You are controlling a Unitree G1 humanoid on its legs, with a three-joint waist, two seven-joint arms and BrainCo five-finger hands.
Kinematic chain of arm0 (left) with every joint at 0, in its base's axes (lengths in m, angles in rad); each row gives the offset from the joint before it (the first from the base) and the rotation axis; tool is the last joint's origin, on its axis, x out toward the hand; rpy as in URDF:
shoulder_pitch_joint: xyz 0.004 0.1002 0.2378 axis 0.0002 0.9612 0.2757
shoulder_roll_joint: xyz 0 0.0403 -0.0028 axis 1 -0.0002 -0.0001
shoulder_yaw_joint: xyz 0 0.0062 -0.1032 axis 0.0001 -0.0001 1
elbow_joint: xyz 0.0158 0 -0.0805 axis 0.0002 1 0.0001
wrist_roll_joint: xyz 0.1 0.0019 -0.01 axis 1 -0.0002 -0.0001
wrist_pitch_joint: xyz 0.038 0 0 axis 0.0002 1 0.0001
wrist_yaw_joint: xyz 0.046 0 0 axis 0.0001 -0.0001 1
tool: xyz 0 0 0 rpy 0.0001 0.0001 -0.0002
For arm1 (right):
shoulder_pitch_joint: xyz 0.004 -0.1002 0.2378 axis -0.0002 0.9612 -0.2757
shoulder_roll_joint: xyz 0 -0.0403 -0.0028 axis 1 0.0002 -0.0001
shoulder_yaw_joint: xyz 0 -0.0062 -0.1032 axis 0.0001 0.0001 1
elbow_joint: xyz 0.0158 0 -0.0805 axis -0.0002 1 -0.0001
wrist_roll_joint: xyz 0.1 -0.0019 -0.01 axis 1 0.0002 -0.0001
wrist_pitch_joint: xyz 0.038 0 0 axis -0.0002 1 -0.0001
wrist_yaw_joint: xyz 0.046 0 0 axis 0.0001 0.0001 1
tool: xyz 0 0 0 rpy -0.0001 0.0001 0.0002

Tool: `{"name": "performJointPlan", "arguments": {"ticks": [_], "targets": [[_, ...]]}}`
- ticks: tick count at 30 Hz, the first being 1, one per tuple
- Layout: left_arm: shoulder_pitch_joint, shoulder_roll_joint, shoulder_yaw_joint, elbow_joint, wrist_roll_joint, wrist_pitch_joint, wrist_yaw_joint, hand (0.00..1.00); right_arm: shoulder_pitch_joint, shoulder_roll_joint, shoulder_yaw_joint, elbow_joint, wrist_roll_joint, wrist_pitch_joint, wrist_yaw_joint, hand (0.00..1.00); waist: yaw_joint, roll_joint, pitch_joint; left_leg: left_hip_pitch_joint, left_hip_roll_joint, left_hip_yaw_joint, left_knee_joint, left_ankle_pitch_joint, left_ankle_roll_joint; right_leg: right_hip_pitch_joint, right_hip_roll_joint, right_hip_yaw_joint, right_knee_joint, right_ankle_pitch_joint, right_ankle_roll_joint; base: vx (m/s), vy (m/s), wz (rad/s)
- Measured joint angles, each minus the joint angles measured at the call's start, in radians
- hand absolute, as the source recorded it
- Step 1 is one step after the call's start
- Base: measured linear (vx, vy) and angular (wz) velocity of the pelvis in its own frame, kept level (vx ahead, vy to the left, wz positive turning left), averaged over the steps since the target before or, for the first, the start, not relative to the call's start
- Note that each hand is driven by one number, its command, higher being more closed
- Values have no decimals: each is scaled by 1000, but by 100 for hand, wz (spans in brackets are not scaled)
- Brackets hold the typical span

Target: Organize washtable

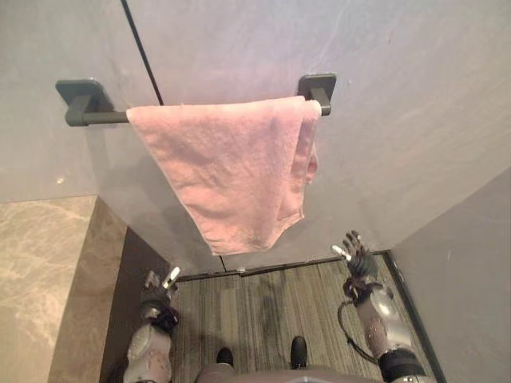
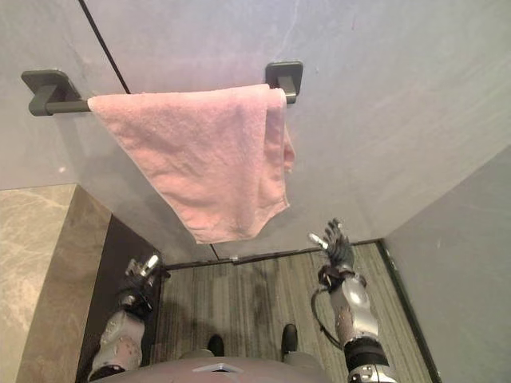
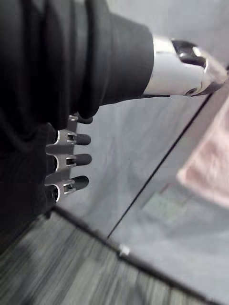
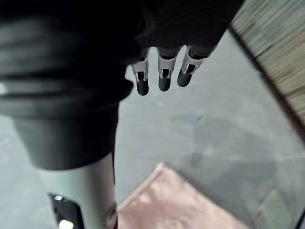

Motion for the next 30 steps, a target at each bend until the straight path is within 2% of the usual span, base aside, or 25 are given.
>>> {"name": "performJointPlan", "arguments": {"ticks": [5,7,11,14,17,24,26,28,30], "targets": [[3,-32,3,218,158,9,38,0,27,22,-8,250,-101,8,-2,0,-4,2,1,26,-1,12,0,-4,0,20,0,12,0,-1,1,-6,7,-7],[3,-50,7,331,231,15,53,0,33,25,-54,409,-150,20,-6,0,-5,10,-4,45,-1,17,0,-7,0,35,-1,17,3,-5,3,-26,15,-7],[-2,-75,96,433,215,43,54,0,42,25,-194,597,-164,49,-12,0,-7,24,-14,52,-2,16,-5,-7,-2,35,-1,17,11,-19,6,-46,9,0],[3,-72,126,468,218,58,52,0,63,22,-303,629,-164,67,-23,0,-9,37,-26,71,-2,17,-23,-5,-9,43,-1,17,10,-25,-3,-13,-1,-1],[8,-70,149,498,229,60,48,0,70,22,-358,629,-163,68,-23,0,-10,35,-38,82,-2,17,-35,-5,-9,51,0,16,1,-26,-4,0,0,0],[33,-66,150,498,236,59,42,0,61,23,-427,630,-114,67,-24,0,-12,40,-56,81,-2,5,-38,-2,-8,56,0,0,0,-24,-2,30,-4,5],[30,-66,149,496,228,57,45,0,47,23,-422,629,-117,67,-23,0,-15,41,-49,71,0,-8,-26,0,-5,53,0,-11,9,-26,-5,40,-20,21],[19,-62,123,458,227,55,52,0,-11,22,-390,628,-118,67,-24,0,-37,42,-5,31,2,-51,13,0,-6,41,-2,-47,47,-44,-13,-23,-30,49],[15,-68,97,397,251,44,68,0,-64,21,-365,625,-126,67,-29,0,-35,43,32,-35,6,-99,57,1,-8,11,-3,-90,87,-62,-24,-108,-51,70]]}}
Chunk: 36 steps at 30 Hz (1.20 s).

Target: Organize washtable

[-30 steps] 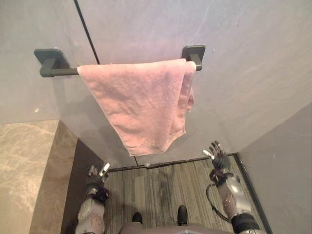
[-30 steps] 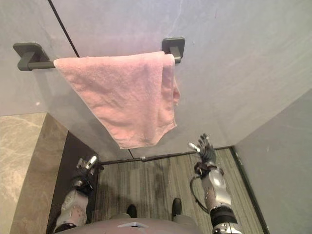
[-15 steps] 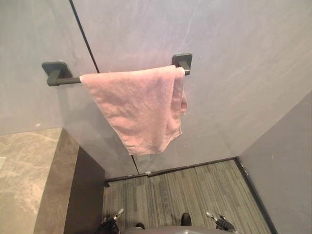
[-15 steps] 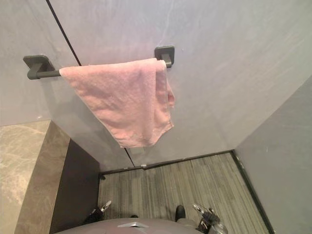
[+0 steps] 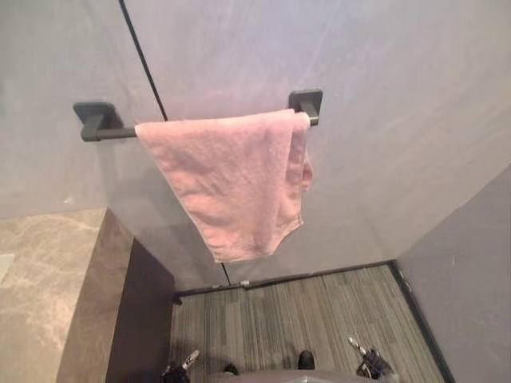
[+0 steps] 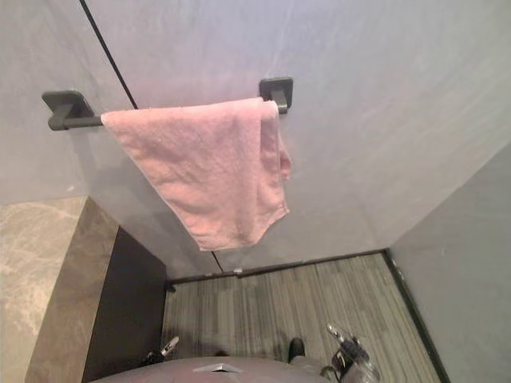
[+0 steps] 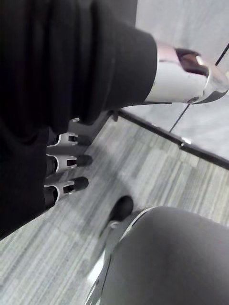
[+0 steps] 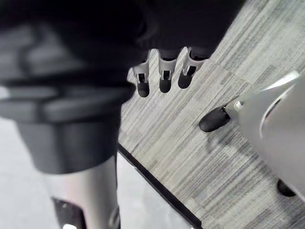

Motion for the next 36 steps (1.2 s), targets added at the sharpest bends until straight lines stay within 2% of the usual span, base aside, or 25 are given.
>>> {"name": "performJointPlan", "arguments": {"ticks": [3,4,5,6,7,8,9,11,13,14,15,16,18,19,20,21,22,23,24,26,27,29,31,33,36], "targets": [[-1,-10,-31,-75,30,-17,27,0,-72,-19,23,-9,-40,0,-17,0,10,18,31,-133,3,-110,64,53,-45,-82,-11,-133,121,-64,-33,-196,-122,150],[-1,-10,-34,-81,31,-20,38,0,-100,-34,22,-13,-44,-1,-22,0,29,14,42,-149,0,-104,16,129,-57,-96,-23,-175,138,-74,-50,-180,-62,121],[-1,-4,-31,-80,33,-21,45,0,-109,-35,20,-20,-51,-3,-28,0,33,12,49,-141,3,-84,-18,156,-58,-100,-37,-204,130,-72,-59,47,-55,129],[-2,-10,-5,-73,36,-16,51,0,-153,-46,13,-48,-68,-10,-41,0,37,22,72,-206,31,57,225,15,3,-116,-50,-263,158,-84,-75,287,-22,89],[0,-17,9,-66,36,-11,54,0,-165,-47,13,-62,-67,-13,-44,0,37,28,79,-232,50,113,378,-59,29,-120,-52,-280,174,-90,-85,644,-21,84],[26,-26,20,-31,41,-5,53,0,-175,-59,16,-88,-66,-20,-48,0,40,32,84,-230,81,165,592,-138,12,-109,-49,-305,185,-95,-93,769,-1,75],[39,-33,33,-13,56,3,46,0,-175,-61,16,-90,-66,-25,-49,0,39,51,76,-183,92,174,708,-159,-11,-99,-48,-341,188,-97,-97,725,1,78],[53,-35,15,-5,78,6,36,0,-172,-70,15,-89,-66,-25,-48,0,32,61,67,-81,106,164,764,-163,-36,-98,-48,-391,188,-98,-112,189,60,83],[45,-33,7,14,114,15,18,0,-172,-72,14,-87,-66,-24,-48,0,17,83,49,44,135,162,622,-115,-98,-139,-52,-427,187,-74,-111,-171,188,89],[16,-22,-10,19,130,21,17,0,-170,-66,14,-81,-66,-23,-48,0,5,73,48,72,91,167,469,-149,-126,-167,-67,-439,184,-45,-106,-169,209,80],[11,-14,-22,19,140,26,18,0,-168,-64,18,-75,-66,-22,-47,0,-1,67,48,74,76,164,431,-152,-126,-179,-72,-436,182,-34,-98,-106,206,91],[-9,22,-65,19,165,32,19,0,-162,-68,37,-59,-66,-21,-46,0,-15,70,49,98,62,166,320,-185,-90,-195,-78,-422,165,7,-100,-75,204,61],[-48,41,-129,18,216,32,22,0,-163,-80,76,-45,-67,-20,-47,0,-11,85,49,159,27,192,157,-210,-62,-250,-118,-415,238,10,-100,-108,294,44],[-92,42,-171,4,239,32,24,0,-160,-87,107,-46,-69,-19,-47,0,-21,62,62,153,-24,185,175,-202,-74,-263,-177,-400,275,10,-100,-161,299,38],[-102,40,-189,-15,252,29,22,0,-163,-87,130,-47,-70,-18,-47,0,-21,30,79,130,-56,173,235,-193,-77,-251,-227,-374,269,27,-76,-598,101,36],[-105,42,-225,-47,257,0,15,0,-157,-82,188,-58,-81,-13,-46,0,-30,-11,102,123,-90,172,173,-240,26,-229,-278,-326,246,70,-27,-676,196,13],[-110,34,-240,-67,262,-11,11,0,-135,-100,221,-92,-106,-13,-41,0,-39,23,94,101,-60,155,84,-146,38,-231,-255,-251,233,137,17,-651,255,-30],[-109,37,-239,-62,262,-13,11,0,-139,-103,236,-96,-116,-13,-37,0,-13,22,94,103,-66,174,102,-159,45,-253,-251,-174,232,168,61,52,401,-42],[-114,40,-212,-49,261,-13,9,0,-130,-92,260,-119,-120,-10,-23,0,-11,27,98,86,-69,182,120,-158,53,-277,-242,-53,357,96,63,433,157,-19],[-98,39,-175,-18,250,-16,15,0,-78,-48,236,-115,-118,-3,-22,0,-11,36,100,66,-70,116,127,-121,77,-234,-199,36,597,-67,27,612,-117,72],[-90,41,-160,-8,249,-13,16,0,-65,-34,231,-115,-117,-3,-19,0,-9,26,96,66,-72,99,126,-110,79,-213,-189,60,644,-105,32,531,-216,98],[-44,47,-75,29,232,0,16,0,-42,13,228,-115,-118,-3,-7,0,15,-25,75,40,-127,34,107,-60,82,-124,-162,160,748,-219,81,488,-251,95],[-3,47,-29,60,233,13,14,0,-42,17,237,-113,-125,-3,6,0,34,-37,59,9,-160,-7,101,-25,85,-50,-135,244,727,-284,101,306,-230,85],[51,39,-21,63,233,31,12,0,-55,11,261,-111,-156,-4,10,0,50,-27,34,-50,-167,-45,102,16,83,-26,-111,282,647,-333,77,82,-230,76],[95,20,-25,88,211,42,9,0,-102,0,318,-79,-179,-9,11,0,66,-8,19,-187,-143,-120,124,86,49,-10,-71,240,455,-387,13,-120,-343,68]]}}
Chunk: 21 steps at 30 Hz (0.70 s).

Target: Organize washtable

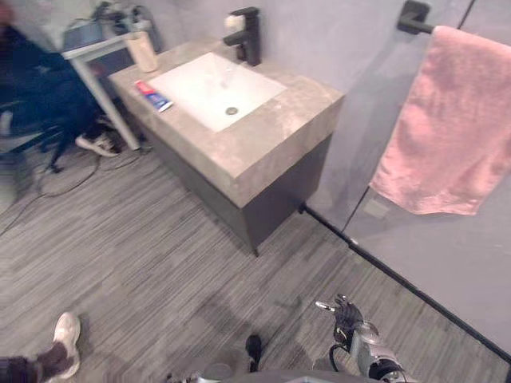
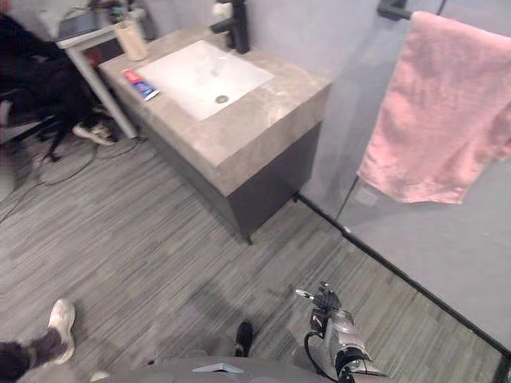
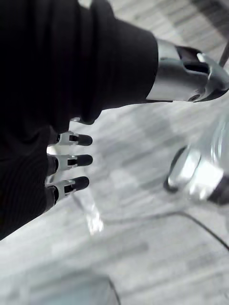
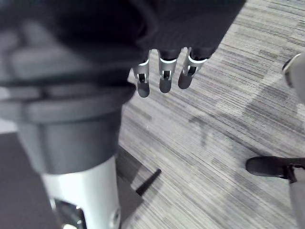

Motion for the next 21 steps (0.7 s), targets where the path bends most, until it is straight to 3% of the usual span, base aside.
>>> {"name": "performJointPlan", "arguments": {"ticks": [1,2,4,5,6,7,9,11,13,15,16,17,19,21], "targets": [[-2,1,-2,14,-7,2,0,0,-24,-2,25,5,-16,-1,0,0,17,14,10,-45,28,-27,-3,28,-22,0,32,-24,-73,-8,4,-248,-398,55],[-9,-14,-11,15,-24,2,0,0,-37,-14,45,4,-18,-3,1,0,18,59,36,-63,68,-71,-17,41,-43,2,79,-64,-96,15,-11,-262,-383,62],[-4,-27,-41,14,-30,2,-3,0,-17,-27,50,8,-47,-1,0,0,17,91,58,-40,102,-81,-83,32,-53,12,104,-134,-91,28,-41,-358,-204,95],[-4,-30,-50,14,-30,2,-5,0,-7,-31,50,15,-56,-1,-1,0,15,91,62,-31,113,-64,-110,13,-57,17,103,-153,-101,39,-61,-489,-50,108],[-8,-30,-52,11,-30,1,-8,0,-1,-31,48,39,-57,0,-2,0,14,77,64,-25,119,31,-129,19,-38,10,77,-200,-109,62,-79,-447,23,97],[-8,-24,-58,11,-24,1,-8,0,9,-39,39,44,-58,0,-5,0,13,65,62,-44,99,123,-47,24,-10,-6,36,-239,-119,89,-77,-416,31,94],[-8,-19,-62,5,-2,-1,-7,0,11,-59,33,50,-58,0,-4,0,6,56,65,-52,62,174,119,-5,19,-15,-8,-268,-171,140,-74,-307,67,77],[-8,-18,-63,-5,20,-4,-6,0,14,-65,29,51,-64,0,-4,0,10,59,64,-15,78,177,240,-82,6,-18,-17,-289,-223,196,-69,-203,129,53],[-22,-6,-70,-15,22,-4,-6,0,36,-63,7,51,-87,0,-4,0,-3,61,62,70,134,178,318,-193,-22,-11,-29,-360,-253,238,-42,-49,157,87],[-41,9,-63,-20,23,-5,4,0,64,-64,-43,50,-84,0,-11,0,-16,78,52,121,178,181,257,-268,-54,-8,-37,-416,-259,261,-9,30,228,99],[-46,11,-77,-21,24,-5,3,0,83,-59,-78,51,-84,0,-16,0,-18,79,27,151,157,187,118,-281,-26,-7,-35,-430,-286,283,21,-58,286,76],[-53,28,-89,-22,26,-3,6,0,94,-39,-95,55,-84,3,-16,0,-20,51,15,160,121,174,56,-235,-28,-8,-55,-427,-309,294,35,-10,245,90],[-39,75,-139,-13,63,6,11,0,151,-5,-163,69,-83,4,-16,0,-69,5,-41,203,43,80,-121,-125,4,32,-74,-432,-369,301,35,101,113,126],[-41,71,-141,-7,62,7,11,0,168,0,-212,79,-82,8,-22,0,-64,-1,-45,209,19,58,-132,-104,25,52,-91,-434,-377,315,43,84,115,71]]}}
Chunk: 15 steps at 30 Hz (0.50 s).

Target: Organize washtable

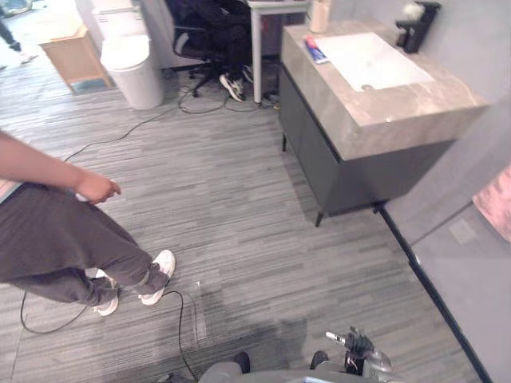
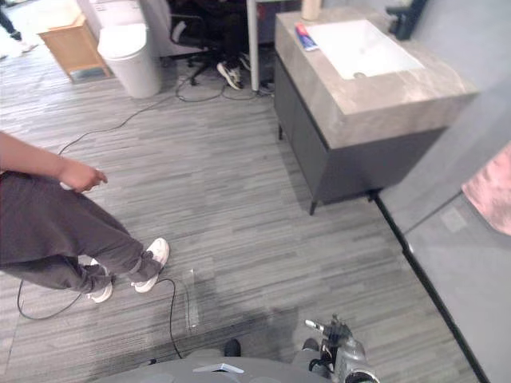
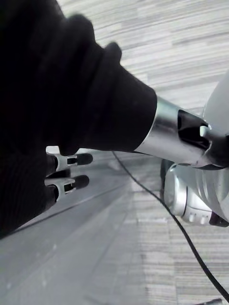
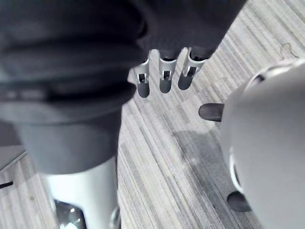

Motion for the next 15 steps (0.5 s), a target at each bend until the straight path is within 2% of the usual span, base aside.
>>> {"name": "performJointPlan", "arguments": {"ticks": [2,3,7,15], "targets": [[7,-3,-7,7,0,-4,-18,0,13,14,-42,3,4,1,1,0,10,1,-2,27,-16,-2,-27,14,13,20,-11,7,-1,2,3,20,40,9],[5,-4,-7,16,0,-3,-18,0,13,16,-45,3,5,1,3,0,11,-5,-12,31,-16,-2,-35,17,13,20,-11,9,-2,2,3,17,-42,-7],[0,-4,-6,57,4,-1,-15,0,12,17,-68,5,6,1,17,0,9,4,-30,67,-6,9,-105,51,6,22,9,25,-23,2,5,30,-90,-9],[3,-12,62,68,-3,2,-16,0,-12,14,-84,36,-2,19,37,0,16,-6,-23,122,15,10,-143,55,1,66,34,32,-35,0,2,10,-59,-5]]}}
